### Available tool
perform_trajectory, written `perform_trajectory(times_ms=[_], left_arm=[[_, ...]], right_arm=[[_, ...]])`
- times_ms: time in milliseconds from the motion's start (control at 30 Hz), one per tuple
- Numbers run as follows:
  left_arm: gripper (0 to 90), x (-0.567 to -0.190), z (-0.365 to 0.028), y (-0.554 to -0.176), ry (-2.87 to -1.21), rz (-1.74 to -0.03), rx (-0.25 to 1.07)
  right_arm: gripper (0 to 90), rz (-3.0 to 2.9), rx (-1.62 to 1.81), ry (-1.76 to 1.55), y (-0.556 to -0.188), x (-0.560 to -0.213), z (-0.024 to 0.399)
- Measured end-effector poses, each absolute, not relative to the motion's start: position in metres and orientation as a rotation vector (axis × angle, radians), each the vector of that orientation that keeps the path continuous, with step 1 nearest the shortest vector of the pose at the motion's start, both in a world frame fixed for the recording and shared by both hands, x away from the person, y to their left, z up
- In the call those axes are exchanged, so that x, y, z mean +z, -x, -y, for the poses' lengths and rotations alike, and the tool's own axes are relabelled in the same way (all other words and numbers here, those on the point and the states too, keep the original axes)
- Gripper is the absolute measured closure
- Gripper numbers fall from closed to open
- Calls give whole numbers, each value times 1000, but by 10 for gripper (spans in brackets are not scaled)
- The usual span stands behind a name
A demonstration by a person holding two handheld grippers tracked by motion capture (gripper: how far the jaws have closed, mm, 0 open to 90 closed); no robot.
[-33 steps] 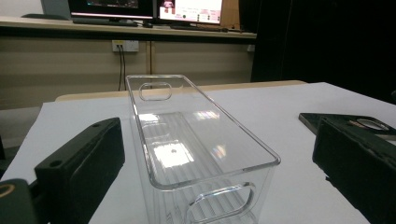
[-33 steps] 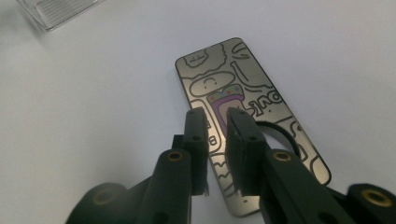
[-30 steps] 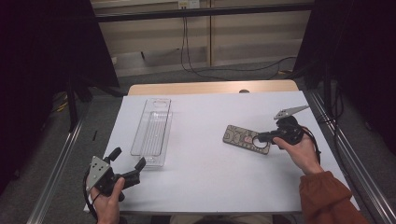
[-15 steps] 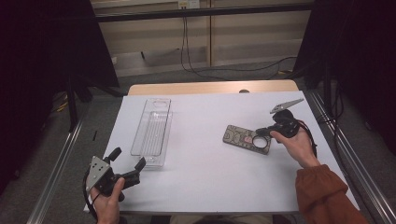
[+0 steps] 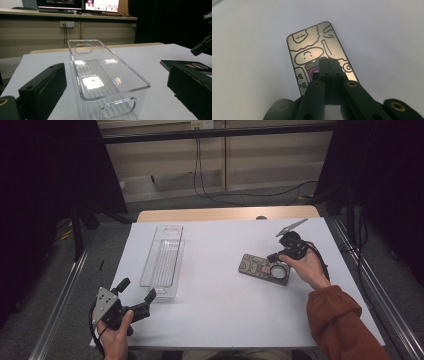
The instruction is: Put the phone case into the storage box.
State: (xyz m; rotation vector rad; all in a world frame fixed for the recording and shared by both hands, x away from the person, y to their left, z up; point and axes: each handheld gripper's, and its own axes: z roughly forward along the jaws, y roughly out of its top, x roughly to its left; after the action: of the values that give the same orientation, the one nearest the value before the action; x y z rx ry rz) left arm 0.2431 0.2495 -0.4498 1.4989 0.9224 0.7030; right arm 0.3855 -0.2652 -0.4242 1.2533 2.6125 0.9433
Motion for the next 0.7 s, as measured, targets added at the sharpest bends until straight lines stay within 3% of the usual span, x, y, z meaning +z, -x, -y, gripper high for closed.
perform_trajectory(times_ms=[700], left_arm=[[24,-450,-250,-243,-1495,-931,706]], right_arm=[[900,-2643,748,-1267,-444,-429,210]])
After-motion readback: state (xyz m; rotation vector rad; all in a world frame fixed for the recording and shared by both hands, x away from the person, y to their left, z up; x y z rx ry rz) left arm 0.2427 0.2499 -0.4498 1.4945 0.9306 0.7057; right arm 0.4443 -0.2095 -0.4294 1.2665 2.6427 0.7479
